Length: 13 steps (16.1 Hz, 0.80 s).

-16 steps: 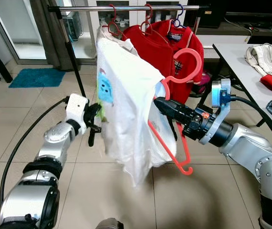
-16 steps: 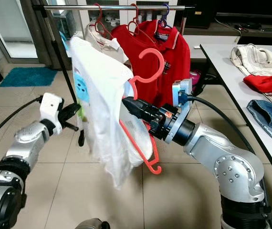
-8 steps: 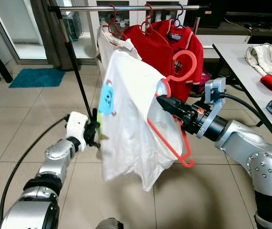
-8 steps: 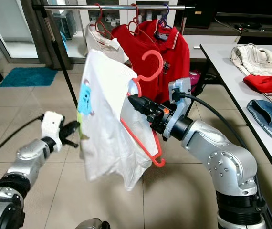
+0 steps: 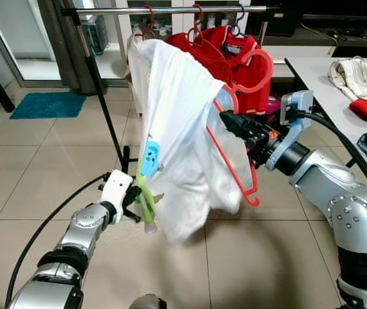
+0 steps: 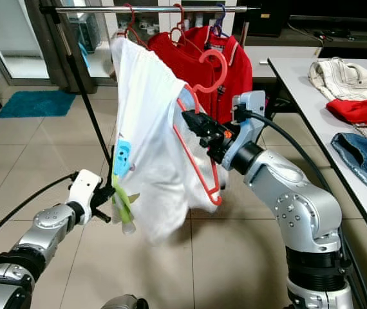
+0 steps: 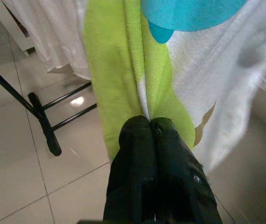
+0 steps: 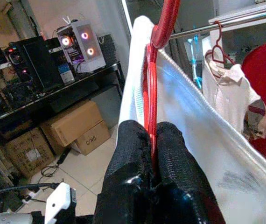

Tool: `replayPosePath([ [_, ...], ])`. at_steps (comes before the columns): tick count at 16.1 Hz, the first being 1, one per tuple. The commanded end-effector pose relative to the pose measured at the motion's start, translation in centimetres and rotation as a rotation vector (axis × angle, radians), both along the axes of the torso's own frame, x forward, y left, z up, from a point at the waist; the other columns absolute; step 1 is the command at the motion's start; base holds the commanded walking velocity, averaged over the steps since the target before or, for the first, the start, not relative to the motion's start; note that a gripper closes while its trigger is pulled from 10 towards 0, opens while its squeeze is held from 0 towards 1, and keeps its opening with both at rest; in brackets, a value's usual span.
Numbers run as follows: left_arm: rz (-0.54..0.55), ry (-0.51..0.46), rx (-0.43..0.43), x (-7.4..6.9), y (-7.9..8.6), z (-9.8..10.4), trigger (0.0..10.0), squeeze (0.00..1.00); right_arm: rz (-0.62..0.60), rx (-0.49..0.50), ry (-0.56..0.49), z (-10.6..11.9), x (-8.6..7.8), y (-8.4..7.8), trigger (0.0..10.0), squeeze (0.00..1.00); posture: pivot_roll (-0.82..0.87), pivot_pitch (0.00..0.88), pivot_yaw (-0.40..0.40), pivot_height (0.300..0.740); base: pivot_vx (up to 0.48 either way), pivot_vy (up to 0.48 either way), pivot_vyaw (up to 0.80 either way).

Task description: Hang hanger

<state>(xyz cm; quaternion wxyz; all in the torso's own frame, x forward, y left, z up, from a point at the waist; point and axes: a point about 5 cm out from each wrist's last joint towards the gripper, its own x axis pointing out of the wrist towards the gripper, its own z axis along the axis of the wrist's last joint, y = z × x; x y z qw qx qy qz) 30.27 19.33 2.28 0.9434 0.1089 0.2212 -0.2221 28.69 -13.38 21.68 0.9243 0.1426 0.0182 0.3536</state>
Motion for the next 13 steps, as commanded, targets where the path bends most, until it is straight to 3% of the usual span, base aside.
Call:
replayPosePath([
  [1, 0.003, 0.052, 0.022, -0.8, 0.2, -0.9, 0.0, 0.0, -0.026, 0.024, -0.101, 1.8, 0.1, -0.6, 10.0, 0.0, -0.05, 0.0, 0.053, 0.74, 0.0, 0.0, 0.0],
  [3, 0.014, 0.053, 0.043, -0.7, 0.3, -0.9, 0.0, 0.0, 0.004, -0.001, -0.104, 1.6, -0.1, -0.3, 10.0, 0.0, -0.05, 0.0, 0.054, 0.74, 0.0, 0.0, 0.0],
  [4, 0.033, 0.039, 0.068, -0.5, 0.5, -0.8, 1.4, 0.0, 0.014, -0.016, -0.106, 1.6, -0.1, -0.2, 10.0, 0.0, -0.05, 0.0, 0.057, 0.74, 0.0, 0.0, 0.0],
  [5, 0.042, 0.036, 0.045, -0.4, 0.7, -0.6, 10.0, 0.0, 0.022, -0.031, -0.108, 1.5, -0.2, -0.1, 10.0, 0.0, -0.05, 0.0, 0.057, 0.74, 0.0, 0.0, 0.0],
  [6, 0.054, 0.01, 0.042, -0.2, 1.2, -0.2, 10.0, 0.17, 0.028, -0.046, -0.112, 1.4, -0.2, -0.1, 10.0, 0.0, -0.05, 0.0, 0.057, 0.74, 0.0, 0.0, 0.0],
  [7, 0.07, -0.009, 0.024, -0.1, 2.2, 0.4, 10.0, 1.0, 0.032, -0.056, -0.113, 1.4, -0.2, -0.1, 10.0, 0.0, -0.05, 0.0, 0.057, 0.74, 0.0, 0.0, 0.0],
  [8, 0.067, -0.046, -0.011, 0.0, 3.8, 1.6, 10.0, 1.0, 0.035, -0.07, -0.114, 1.2, -0.1, -0.3, 10.0, 0.0, -0.04, 0.0, 0.054, 0.74, 0.0, 0.0, 0.0],
  [9, -0.011, -0.066, -0.076, -0.2, 4.6, 2.6, 10.0, 1.0, 0.049, -0.075, -0.114, 1.1, 0.0, -0.4, 10.0, 0.0, -0.03, 0.0, 0.052, 0.74, 0.0, 0.0, 0.0],
  [13, -0.198, -0.106, -0.139, -0.8, 5.4, 5.1, 10.0, 1.0, 0.153, -0.108, -0.117, 0.8, -0.5, -0.2, 10.0, 0.0, -0.02, 0.0, 0.049, 0.74, 0.0, 0.0, 0.0],
])
